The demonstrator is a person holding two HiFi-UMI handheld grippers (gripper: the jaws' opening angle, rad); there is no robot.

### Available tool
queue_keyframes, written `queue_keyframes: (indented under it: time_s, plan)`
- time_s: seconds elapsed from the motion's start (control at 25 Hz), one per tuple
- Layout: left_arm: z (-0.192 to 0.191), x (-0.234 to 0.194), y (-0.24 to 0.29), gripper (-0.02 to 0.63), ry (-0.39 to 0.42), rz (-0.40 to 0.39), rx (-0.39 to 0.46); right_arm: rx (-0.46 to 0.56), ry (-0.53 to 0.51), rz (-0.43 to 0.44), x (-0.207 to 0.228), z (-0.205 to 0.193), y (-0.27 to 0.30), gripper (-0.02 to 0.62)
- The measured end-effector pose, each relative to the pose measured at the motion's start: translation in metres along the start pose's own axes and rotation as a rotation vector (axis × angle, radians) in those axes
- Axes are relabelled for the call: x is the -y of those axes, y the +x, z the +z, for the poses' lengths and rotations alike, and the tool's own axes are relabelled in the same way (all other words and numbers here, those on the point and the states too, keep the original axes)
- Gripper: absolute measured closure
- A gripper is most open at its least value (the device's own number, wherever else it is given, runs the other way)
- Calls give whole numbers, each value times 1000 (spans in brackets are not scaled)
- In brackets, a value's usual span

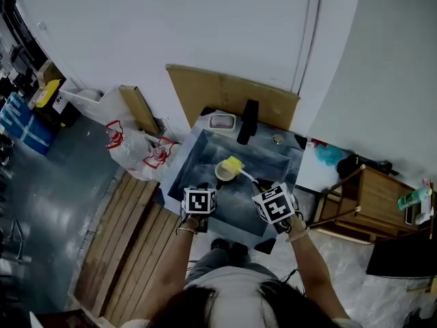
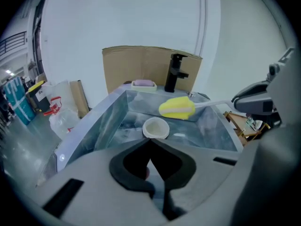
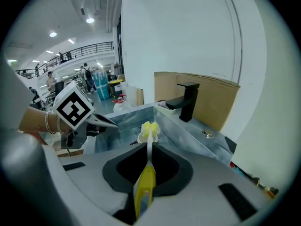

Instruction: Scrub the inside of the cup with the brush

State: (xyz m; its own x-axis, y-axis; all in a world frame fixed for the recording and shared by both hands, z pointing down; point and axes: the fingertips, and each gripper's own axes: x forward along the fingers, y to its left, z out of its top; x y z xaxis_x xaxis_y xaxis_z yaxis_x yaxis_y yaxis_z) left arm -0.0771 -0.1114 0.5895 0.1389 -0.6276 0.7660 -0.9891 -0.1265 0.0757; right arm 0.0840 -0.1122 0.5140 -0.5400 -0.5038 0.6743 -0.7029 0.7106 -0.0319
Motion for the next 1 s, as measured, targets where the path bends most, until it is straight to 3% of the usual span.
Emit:
queue_keyframes:
  time_s: [0.28, 0.48, 1.0]
  plan:
    - [17, 0, -23, 597, -20, 6, 116, 71, 28, -31, -8, 3, -12, 546]
    - [30, 7, -39, 597, 31, 0, 163, 144, 66, -56, -13, 9, -23, 546]
    - [54, 27, -105, 598, 120, -101, 312, 275, 118, -166, -34, 27, -63, 546]
